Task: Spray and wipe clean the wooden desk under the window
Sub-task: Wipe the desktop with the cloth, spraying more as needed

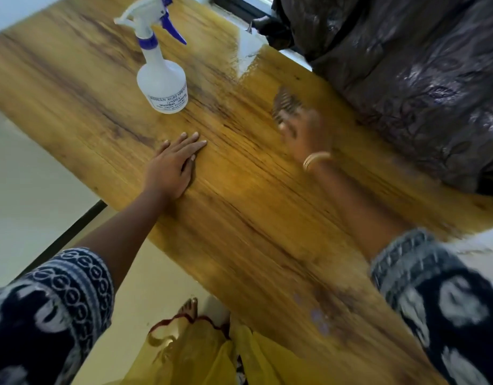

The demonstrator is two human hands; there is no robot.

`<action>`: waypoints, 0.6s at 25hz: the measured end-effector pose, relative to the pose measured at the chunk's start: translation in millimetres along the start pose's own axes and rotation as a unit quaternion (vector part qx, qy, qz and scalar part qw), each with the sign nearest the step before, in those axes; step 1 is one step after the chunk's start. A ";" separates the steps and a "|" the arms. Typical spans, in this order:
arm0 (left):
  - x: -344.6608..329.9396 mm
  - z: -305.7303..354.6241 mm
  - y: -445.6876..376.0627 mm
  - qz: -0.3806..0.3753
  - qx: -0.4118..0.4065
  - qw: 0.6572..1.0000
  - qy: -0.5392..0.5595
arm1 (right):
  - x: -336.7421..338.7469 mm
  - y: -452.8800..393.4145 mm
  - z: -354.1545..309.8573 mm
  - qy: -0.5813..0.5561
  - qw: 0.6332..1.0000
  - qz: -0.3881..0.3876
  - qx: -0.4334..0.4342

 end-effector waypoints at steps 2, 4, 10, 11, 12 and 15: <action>0.2 0.9 0.5 -0.007 -0.011 1.000 -0.016 | -6.8 80.9 -61.0 -0.050 0.988 -0.054 0.138; 0.1 3.3 2.2 -0.026 -0.046 0.998 -0.022 | -2.6 171.9 -106.2 -0.098 0.933 -0.147 0.314; -27.7 55.7 23.5 -0.080 -0.125 0.988 0.037 | 36.3 92.0 69.0 0.020 0.986 -0.042 0.159; -30.4 61.8 23.9 -0.075 -0.127 0.988 0.043 | 45.1 71.5 112.3 0.047 0.998 -0.018 0.030; -31.6 64.4 23.3 -0.070 -0.127 0.988 0.050 | 49.9 61.1 148.3 0.056 0.994 -0.013 -0.091; -29.9 62.4 20.3 -0.069 -0.126 0.988 0.052 | 45.2 60.2 147.0 0.074 0.978 -0.021 -0.193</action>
Point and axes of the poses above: each hand's wrist, its own y-axis away from the middle knuckle, its own x-axis out of the back of the hand, z = x × y, the point moved 3 cm from there along -y, towards the middle knuckle, and after that the axes turned 4 degrees about x, right-handed, at the moved point
